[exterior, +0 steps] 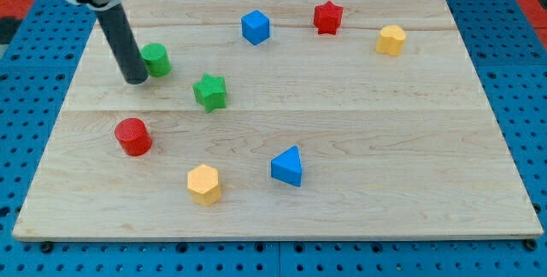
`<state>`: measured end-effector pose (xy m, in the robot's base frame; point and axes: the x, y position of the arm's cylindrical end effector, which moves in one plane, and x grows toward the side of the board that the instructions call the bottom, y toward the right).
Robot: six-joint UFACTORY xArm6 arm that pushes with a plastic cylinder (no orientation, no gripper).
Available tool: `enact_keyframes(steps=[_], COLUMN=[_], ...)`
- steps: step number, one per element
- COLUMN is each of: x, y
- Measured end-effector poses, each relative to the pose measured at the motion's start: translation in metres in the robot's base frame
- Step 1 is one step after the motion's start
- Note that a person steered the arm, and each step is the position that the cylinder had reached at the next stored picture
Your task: Move the green block vertically to each other towards left
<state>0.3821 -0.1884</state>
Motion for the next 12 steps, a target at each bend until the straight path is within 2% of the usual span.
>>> enact_keyframes(steps=[2,3,5,6,7,8,9,10,11,12], x=[-0.051,-0.057,0.041,0.078,0.065,0.047,0.023,0.042,0.035,-0.004], y=[0.018,0.041,0.174,0.167,0.102,0.075,0.073,0.107,0.116,0.132])
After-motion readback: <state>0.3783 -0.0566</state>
